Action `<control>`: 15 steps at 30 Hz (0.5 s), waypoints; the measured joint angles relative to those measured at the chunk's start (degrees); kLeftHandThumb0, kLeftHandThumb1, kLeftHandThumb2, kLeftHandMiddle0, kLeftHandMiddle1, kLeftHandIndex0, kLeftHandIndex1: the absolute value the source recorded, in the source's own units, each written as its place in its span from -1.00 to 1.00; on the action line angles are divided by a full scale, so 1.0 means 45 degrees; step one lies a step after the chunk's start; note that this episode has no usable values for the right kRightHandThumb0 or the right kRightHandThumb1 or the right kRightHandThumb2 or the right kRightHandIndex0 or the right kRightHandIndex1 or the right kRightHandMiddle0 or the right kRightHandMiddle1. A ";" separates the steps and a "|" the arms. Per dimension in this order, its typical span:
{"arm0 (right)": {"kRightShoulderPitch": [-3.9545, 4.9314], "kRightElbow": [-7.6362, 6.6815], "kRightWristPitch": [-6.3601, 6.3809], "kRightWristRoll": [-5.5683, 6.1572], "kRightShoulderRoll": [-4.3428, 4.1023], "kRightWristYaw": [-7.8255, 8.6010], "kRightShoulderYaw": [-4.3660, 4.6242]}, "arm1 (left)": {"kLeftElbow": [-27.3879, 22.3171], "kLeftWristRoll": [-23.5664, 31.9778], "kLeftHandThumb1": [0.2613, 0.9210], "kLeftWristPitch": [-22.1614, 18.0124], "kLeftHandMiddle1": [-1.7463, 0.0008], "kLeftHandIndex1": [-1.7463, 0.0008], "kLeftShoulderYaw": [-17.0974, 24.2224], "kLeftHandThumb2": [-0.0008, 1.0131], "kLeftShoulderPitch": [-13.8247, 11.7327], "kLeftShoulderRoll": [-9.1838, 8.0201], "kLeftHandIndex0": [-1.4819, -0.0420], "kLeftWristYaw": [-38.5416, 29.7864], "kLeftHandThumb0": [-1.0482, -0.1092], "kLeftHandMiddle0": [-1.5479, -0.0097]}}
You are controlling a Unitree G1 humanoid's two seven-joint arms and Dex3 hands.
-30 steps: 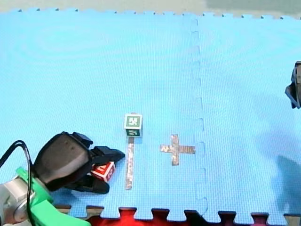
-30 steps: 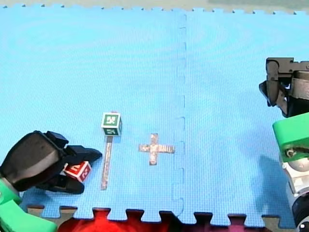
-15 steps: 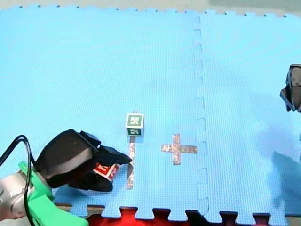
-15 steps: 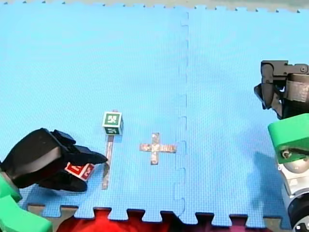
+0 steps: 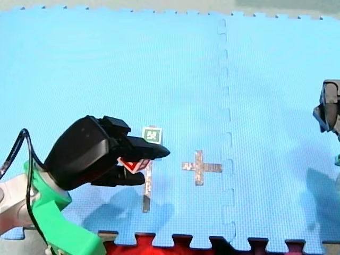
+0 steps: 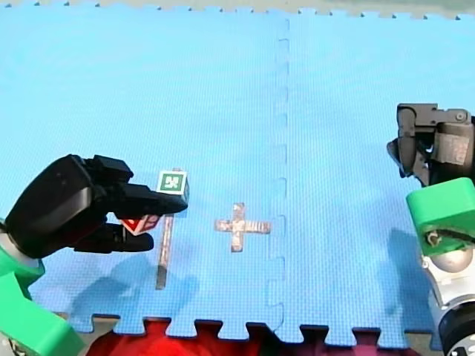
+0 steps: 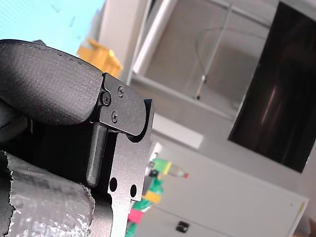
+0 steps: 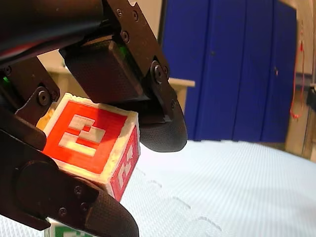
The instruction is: Stack cube left
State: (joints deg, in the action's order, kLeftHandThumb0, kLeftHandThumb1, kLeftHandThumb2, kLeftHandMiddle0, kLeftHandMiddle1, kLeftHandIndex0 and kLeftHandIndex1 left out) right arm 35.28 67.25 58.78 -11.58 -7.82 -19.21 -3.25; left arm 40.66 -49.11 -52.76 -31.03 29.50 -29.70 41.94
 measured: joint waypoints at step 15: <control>0.0032 0.0192 0.0067 0.0070 -0.0003 0.0200 -0.0054 | -0.0751 0.0054 0.43 -0.0031 -1.00 0.99 0.0869 -1.00 -0.0315 0.0256 -0.79 -0.0831 0.37 -0.29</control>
State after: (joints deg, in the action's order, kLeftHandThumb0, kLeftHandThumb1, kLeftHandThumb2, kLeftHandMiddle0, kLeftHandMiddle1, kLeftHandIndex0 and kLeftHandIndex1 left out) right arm 35.42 68.11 59.08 -11.26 -7.83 -18.31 -3.49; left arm 37.28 -48.87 -52.90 -27.12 28.09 -28.55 38.20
